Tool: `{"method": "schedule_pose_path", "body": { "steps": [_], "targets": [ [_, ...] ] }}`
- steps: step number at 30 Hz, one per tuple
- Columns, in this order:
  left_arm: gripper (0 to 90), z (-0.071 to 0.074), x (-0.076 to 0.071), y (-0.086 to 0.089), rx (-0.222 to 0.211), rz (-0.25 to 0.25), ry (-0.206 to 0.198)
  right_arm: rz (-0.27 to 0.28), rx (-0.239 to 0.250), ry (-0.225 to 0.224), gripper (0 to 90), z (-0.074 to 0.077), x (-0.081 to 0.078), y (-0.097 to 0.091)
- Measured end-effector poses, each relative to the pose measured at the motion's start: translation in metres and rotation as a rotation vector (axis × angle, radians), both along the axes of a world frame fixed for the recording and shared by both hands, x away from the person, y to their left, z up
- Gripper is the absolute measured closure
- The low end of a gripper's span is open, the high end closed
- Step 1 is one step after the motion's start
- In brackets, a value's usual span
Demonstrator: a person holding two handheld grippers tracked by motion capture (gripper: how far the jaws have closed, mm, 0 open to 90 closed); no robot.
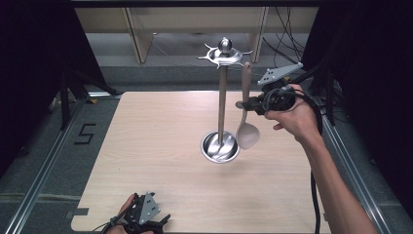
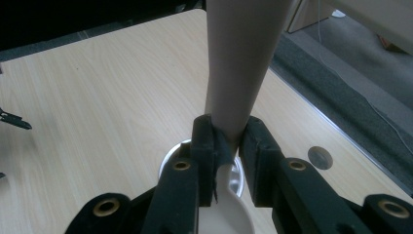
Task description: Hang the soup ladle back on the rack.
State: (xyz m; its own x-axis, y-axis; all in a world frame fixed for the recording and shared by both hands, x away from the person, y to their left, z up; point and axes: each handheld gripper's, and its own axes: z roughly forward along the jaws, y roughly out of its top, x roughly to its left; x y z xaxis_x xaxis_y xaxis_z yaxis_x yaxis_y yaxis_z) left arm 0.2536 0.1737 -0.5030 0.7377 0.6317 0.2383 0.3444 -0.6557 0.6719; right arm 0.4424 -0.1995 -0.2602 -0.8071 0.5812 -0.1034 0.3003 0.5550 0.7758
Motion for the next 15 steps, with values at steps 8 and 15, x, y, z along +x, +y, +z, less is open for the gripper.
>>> {"method": "schedule_pose_path", "body": {
  "steps": [8, 15],
  "targets": [
    [15.7, -0.0022, -0.0009, -0.0015, -0.012, 0.03, 0.01, -0.008, -0.01, 0.036, 77.2, -0.0015, 0.0039, 0.0038],
    [15.6, -0.001, -0.0003, -0.0009, -0.011, 0.011, -0.005, -0.001, -0.003, 0.019, 77.2, -0.0038, 0.0066, 0.0069]
  ]
}}
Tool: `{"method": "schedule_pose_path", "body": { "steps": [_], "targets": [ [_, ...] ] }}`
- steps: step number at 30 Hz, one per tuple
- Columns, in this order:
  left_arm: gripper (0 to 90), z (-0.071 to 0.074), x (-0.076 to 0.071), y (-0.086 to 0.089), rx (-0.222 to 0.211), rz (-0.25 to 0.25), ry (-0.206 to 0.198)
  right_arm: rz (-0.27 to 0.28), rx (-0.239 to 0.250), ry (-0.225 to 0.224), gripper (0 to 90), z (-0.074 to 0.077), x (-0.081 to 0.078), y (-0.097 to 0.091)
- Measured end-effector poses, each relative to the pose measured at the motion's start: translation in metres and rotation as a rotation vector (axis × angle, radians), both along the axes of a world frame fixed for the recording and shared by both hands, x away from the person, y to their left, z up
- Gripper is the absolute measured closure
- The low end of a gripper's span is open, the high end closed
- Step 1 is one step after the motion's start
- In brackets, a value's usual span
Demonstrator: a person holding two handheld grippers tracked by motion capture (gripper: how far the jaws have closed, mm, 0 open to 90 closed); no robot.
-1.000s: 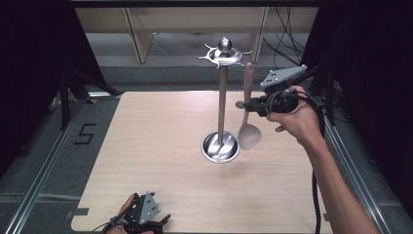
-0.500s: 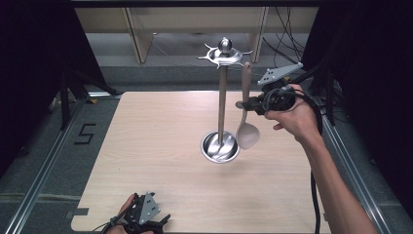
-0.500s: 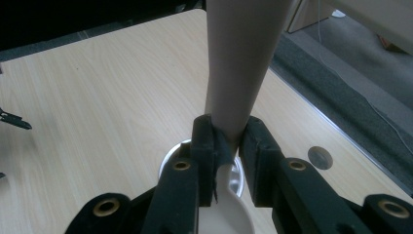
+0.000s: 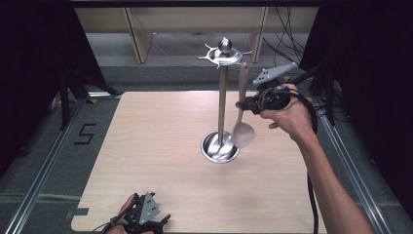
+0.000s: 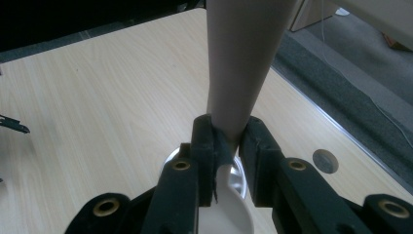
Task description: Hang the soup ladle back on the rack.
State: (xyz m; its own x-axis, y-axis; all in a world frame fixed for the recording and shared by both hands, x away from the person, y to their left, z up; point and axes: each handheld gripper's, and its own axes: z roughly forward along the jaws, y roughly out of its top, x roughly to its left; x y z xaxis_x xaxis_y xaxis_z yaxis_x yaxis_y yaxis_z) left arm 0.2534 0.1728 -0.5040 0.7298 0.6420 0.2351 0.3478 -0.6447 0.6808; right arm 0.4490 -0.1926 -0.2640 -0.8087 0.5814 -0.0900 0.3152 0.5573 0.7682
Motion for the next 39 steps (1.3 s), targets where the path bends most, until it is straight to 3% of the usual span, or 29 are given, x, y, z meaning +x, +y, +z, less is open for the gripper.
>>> {"method": "schedule_pose_path", "body": {
  "steps": [3, 5, 6, 14, 15, 16, 22, 23, 25, 29, 31, 39],
  "targets": [
    [15.6, 0.0, 0.0003, 0.0, 0.006, -0.002, 0.001, -0.004, 0.01, 0.027, 77.1, -0.0003, -0.0022, 0.0011],
    [15.6, 0.0001, 0.0001, 0.0, 0.01, -0.01, 0.002, 0.001, 0.01, 0.018, 77.1, -0.0004, -0.0016, 0.0008],
    [15.6, -0.0002, -0.0016, -0.0003, 0.004, 0.003, 0.025, 0.006, 0.0, 0.014, 77.1, 0.0003, -0.0012, 0.0],
    [15.6, -0.0004, -0.0014, -0.0006, 0.007, 0.0, 0.022, -0.001, 0.023, 0.018, 76.9, -0.0018, -0.0016, -0.0009],
    [15.7, 0.0001, -0.0003, -0.0003, 0.014, -0.015, 0.006, -0.002, 0.023, 0.019, 76.9, -0.0017, -0.0018, -0.0008],
    [15.7, 0.0, -0.0018, -0.0006, 0.007, -0.001, 0.024, -0.002, 0.022, 0.02, 76.8, -0.0017, -0.0021, -0.0008],
    [15.6, -0.0008, -0.0015, -0.0007, 0.006, 0.004, 0.019, -0.003, 0.032, 0.002, 75.9, -0.0014, -0.0025, -0.0014],
    [15.7, -0.0003, -0.0002, -0.0005, 0.014, -0.011, 0.0, -0.004, 0.04, 0.009, 75.1, -0.0016, -0.0036, -0.0008],
    [15.6, -0.0005, -0.0016, -0.0008, 0.008, 0.002, 0.02, -0.001, 0.043, -0.002, 74.3, -0.0011, -0.0034, -0.0012],
    [15.6, -0.0008, -0.0016, -0.0007, 0.007, 0.009, 0.019, -0.002, 0.049, 0.002, 73.4, -0.0012, -0.0042, -0.0005],
    [15.7, -0.001, -0.0013, -0.0008, 0.005, 0.002, 0.022, -0.011, 0.05, -0.018, 73.3, -0.0019, -0.0044, 0.0003],
    [15.7, -0.0008, -0.0014, -0.0007, 0.01, 0.004, 0.018, -0.014, 0.049, -0.032, 65.4, 0.0001, -0.0085, -0.001]
  ]
}}
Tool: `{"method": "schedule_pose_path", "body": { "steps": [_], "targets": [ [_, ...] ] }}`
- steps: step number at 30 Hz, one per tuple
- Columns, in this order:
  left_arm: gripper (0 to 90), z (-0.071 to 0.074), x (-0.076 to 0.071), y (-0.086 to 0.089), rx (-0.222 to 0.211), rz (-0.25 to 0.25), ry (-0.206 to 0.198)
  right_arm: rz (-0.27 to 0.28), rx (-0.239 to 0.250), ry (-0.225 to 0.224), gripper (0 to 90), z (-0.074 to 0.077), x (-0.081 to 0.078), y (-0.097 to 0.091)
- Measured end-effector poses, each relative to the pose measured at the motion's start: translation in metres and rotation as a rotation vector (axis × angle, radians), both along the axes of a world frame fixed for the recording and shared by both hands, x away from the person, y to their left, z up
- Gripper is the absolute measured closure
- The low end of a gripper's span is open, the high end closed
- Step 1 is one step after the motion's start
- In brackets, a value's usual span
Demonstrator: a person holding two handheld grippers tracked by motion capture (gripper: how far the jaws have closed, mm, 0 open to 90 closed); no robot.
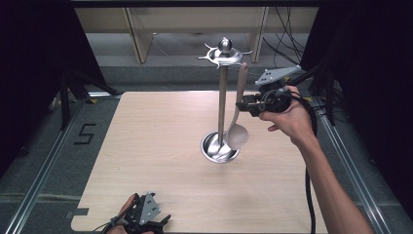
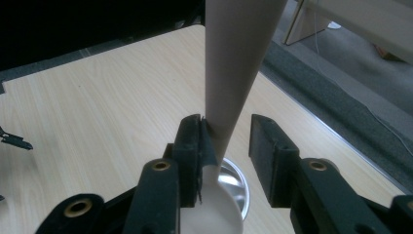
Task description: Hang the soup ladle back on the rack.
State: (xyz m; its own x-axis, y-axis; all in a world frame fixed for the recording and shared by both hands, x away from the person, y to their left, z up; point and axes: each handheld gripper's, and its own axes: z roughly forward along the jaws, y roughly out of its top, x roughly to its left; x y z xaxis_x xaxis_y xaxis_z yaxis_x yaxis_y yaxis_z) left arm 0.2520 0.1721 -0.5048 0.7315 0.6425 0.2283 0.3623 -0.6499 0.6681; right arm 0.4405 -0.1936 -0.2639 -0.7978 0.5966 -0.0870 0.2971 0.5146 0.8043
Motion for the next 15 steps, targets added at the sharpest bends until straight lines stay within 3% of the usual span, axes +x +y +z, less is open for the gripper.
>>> {"method": "schedule_pose_path", "body": {
  "steps": [1, 3, 4, 5, 15],
  "targets": [
    [15.6, 0.0002, -0.0002, 0.0, -0.001, -0.002, 0.002, -0.008, 0.0, 0.019, 64.9, 0.0003, -0.002, 0.0001],
    [15.7, 0.0002, -0.0003, -0.0002, -0.002, 0.0, 0.0, -0.01, 0.0, -0.003, 63.4, 0.0006, -0.0024, -0.0011],
    [15.7, 0.0005, 0.0011, 0.0002, 0.003, -0.013, -0.018, -0.007, 0.004, 0.008, 63.3, 0.0009, -0.0036, -0.0013],
    [15.7, 0.0002, -0.0001, 0.0, -0.002, 0.0, 0.0, 0.001, 0.001, -0.007, 62.7, 0.0013, -0.0034, -0.002],
    [15.6, 0.0002, -0.0005, -0.0001, -0.005, 0.005, 0.002, -0.017, 0.004, -0.012, 58.9, 0.0037, -0.0107, -0.0027]
  ]
}}
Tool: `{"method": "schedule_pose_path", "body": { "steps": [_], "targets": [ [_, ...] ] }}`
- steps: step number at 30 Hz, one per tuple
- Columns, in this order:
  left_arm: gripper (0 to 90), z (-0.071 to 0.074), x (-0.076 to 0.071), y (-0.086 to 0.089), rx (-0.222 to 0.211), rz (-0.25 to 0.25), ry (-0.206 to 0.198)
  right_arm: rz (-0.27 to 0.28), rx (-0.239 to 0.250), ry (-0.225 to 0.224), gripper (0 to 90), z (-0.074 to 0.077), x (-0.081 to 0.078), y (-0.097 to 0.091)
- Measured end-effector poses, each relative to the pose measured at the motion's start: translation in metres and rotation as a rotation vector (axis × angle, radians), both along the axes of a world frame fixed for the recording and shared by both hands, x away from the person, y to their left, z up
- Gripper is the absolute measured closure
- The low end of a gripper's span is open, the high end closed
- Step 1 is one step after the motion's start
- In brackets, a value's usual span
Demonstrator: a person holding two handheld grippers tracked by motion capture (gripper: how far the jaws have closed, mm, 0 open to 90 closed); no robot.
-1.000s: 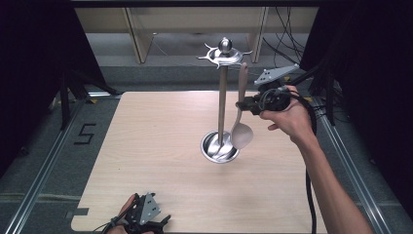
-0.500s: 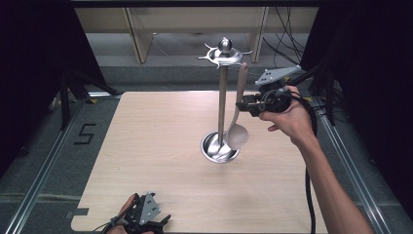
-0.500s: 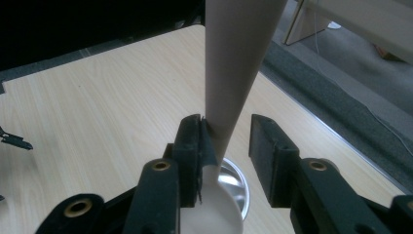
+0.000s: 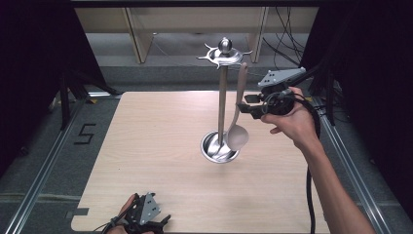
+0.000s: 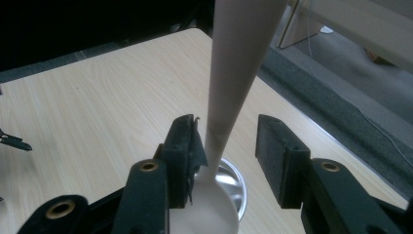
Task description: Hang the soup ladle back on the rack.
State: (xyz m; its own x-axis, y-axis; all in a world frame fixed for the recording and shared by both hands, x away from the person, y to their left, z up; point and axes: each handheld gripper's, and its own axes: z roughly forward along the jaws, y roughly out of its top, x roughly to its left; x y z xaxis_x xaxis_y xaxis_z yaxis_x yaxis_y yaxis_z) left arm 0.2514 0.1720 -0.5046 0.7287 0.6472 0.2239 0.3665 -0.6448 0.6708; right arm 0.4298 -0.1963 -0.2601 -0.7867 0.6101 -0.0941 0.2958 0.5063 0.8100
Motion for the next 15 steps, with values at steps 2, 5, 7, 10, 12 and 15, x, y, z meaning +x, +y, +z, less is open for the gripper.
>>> {"method": "schedule_pose_path", "body": {
  "steps": [2, 5, 7, 10, 12, 15],
  "targets": [
    [15.7, 0.0, 0.0, 0.0, -0.001, 0.0, 0.0, 0.003, -0.004, -0.012, 57.8, 0.0, 0.0, -0.001],
    [15.6, 0.0, 0.0, 0.0, 0.002, -0.003, -0.002, -0.016, 0.011, -0.001, 56.5, -0.002, -0.002, 0.0],
    [15.7, 0.0, 0.0, 0.0, 0.004, -0.009, 0.005, -0.023, 0.007, -0.009, 55.2, -0.004, -0.001, -0.003],
    [15.6, 0.0, 0.0, 0.0, 0.004, -0.008, 0.006, -0.029, 0.005, -0.001, 52.8, -0.006, -0.001, -0.006],
    [15.7, 0.0, 0.001, 0.0, 0.0, -0.011, 0.01, -0.036, 0.005, -0.009, 50.7, -0.008, -0.002, -0.008],
    [15.7, 0.0, 0.001, 0.0, 0.0, -0.013, 0.011, -0.043, 0.012, 0.002, 48.6, -0.01, -0.004, -0.009]
  ]
}}
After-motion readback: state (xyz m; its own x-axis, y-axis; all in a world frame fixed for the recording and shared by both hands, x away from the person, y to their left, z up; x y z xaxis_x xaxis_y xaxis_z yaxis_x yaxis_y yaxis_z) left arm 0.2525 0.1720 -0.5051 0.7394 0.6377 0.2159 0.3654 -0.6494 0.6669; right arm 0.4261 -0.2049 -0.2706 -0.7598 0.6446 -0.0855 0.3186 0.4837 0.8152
